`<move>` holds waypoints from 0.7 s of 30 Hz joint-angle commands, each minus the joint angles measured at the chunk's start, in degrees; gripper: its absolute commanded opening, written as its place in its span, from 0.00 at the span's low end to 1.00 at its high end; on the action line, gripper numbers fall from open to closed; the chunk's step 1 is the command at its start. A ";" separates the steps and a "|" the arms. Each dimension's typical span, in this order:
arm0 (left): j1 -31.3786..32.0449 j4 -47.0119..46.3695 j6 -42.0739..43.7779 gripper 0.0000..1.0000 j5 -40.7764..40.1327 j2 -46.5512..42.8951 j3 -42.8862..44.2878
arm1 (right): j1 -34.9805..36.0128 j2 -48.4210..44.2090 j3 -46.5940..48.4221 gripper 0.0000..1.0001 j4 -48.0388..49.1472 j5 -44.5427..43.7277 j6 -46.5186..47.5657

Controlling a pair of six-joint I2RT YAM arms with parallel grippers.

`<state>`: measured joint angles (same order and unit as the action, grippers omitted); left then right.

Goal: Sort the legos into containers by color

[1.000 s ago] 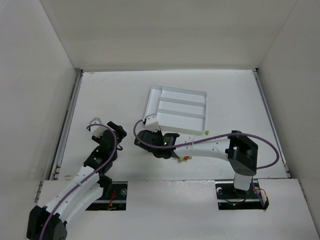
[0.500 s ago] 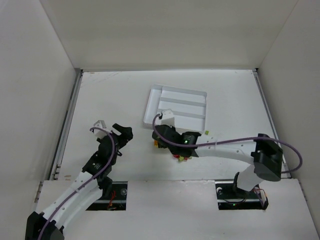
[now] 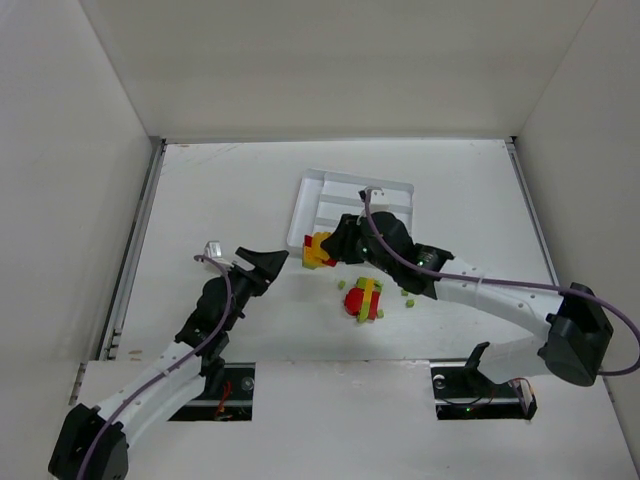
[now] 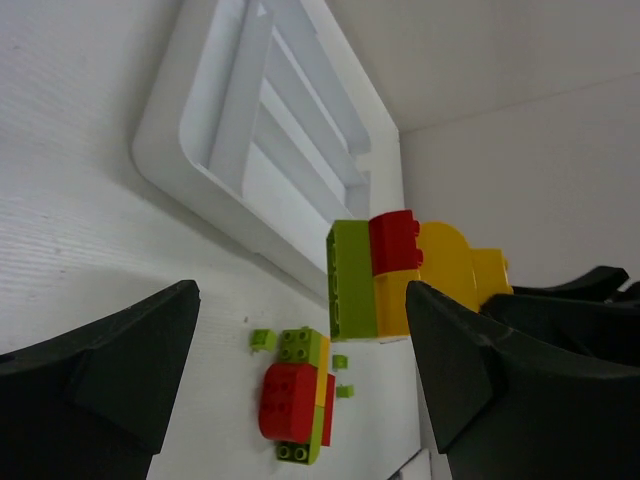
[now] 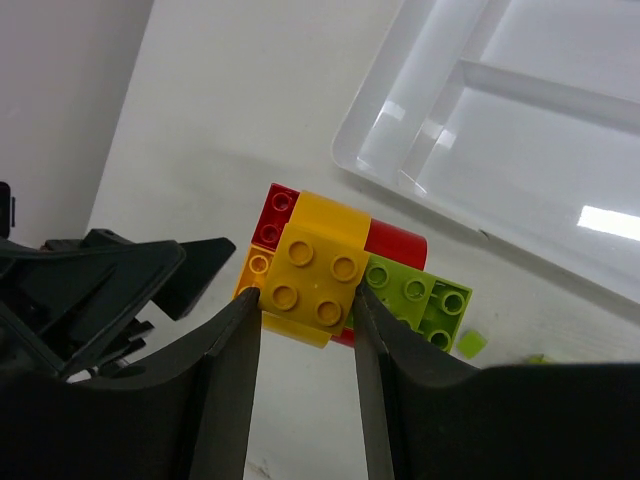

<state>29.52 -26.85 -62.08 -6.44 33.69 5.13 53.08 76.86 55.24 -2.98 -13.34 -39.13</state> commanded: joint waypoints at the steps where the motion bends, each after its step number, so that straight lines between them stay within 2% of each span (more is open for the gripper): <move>1: 1.37 -10.23 -2.69 0.84 3.27 2.07 0.67 | -1.36 -1.45 -0.57 0.30 7.81 6.22 -2.52; 10: 5.68 -11.99 0.82 0.86 2.13 6.56 3.05 | -1.27 0.31 -0.40 0.31 9.40 6.92 -3.32; 21: 7.17 -16.47 -0.14 0.87 -0.33 8.23 2.96 | -1.71 1.45 -2.24 0.31 15.37 12.63 -8.32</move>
<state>36.07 -38.54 -62.30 -5.43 41.43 5.82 51.44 78.11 53.49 5.04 -3.88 -44.82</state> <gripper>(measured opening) 0.862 0.441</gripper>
